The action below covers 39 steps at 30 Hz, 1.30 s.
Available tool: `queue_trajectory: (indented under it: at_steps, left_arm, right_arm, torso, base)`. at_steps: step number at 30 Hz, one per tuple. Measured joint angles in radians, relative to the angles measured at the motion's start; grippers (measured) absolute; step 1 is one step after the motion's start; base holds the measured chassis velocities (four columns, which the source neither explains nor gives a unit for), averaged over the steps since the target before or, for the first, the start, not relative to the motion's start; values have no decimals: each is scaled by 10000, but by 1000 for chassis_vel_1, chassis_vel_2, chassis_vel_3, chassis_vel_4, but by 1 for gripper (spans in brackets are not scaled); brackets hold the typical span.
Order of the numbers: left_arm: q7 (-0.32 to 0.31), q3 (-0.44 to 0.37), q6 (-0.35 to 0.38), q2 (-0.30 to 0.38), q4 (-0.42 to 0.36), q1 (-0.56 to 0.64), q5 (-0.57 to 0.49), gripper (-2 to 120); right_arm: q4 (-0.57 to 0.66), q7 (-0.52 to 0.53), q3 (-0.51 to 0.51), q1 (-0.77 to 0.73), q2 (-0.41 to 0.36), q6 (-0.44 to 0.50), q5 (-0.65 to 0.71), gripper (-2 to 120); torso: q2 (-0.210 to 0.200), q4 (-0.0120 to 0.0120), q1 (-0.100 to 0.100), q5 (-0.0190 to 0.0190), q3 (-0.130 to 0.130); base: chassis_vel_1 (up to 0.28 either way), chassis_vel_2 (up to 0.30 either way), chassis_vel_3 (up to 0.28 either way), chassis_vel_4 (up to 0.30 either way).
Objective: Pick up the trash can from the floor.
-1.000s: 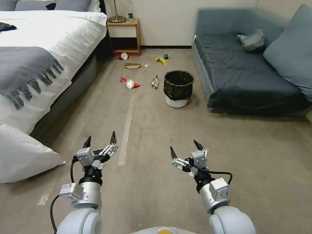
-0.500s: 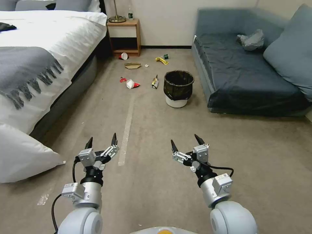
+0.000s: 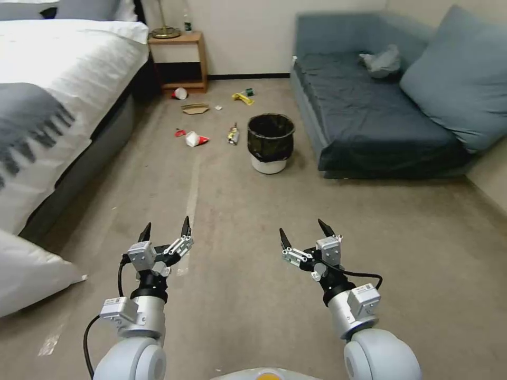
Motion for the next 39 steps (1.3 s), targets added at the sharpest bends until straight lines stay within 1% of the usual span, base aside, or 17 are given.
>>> queue_trajectory:
  at_steps: [7,9,13,17,21,25,31,39]
  left_arm:
    - [1,-3,7,39,99,-59,-86,98]
    - [1,-12,5,72,125,-100,-232,99]
    - [10,-35,-28,99,113,-104,-292,99]
    - [30,-32,-90,99,89,-91,-313,99]
    - [43,-8,-113,76,51,-81,-314,100]
    - [58,20,-128,63,48,-65,-314,100]
    - [71,30,-144,56,23,-48,-306,100]
    - [71,28,-143,21,-10,-54,-282,100]
  right_arm:
    - [0,-29,5,6,-3,0,0,100]
    - [-10,-82,18,29,-4,3,-13,100]
    - [-147,-215,46,126,-4,84,-113,100]
    - [-156,-219,50,129,-5,110,-117,100]
    - [-321,-219,129,135,-5,532,-49,100]
    - [-359,-218,148,136,-5,647,-28,100]
    - [-379,-217,162,88,-5,798,162,100]
    - [-385,-214,167,73,-5,845,238,100]
  torso:
    - [0,1,0,0,0]
    - [0,-4,0,0,0]
    - [0,4,0,0,0]
    - [0,2,1,0,0]
    - [0,2,1,0,0]
    - [0,1,0,0,0]
    - [0,0,0,0,0]
    - [0,1,0,-1,0]
  base:
    - [-111,-112,-118,-122]
    - [-102,-96,-110,-112]
    - [0,0,0,0]
    - [0,0,0,0]
    - [0,0,0,0]
    - [0,0,0,0]
    - [-84,86,78,-77]
    - [-187,196,195,-192]
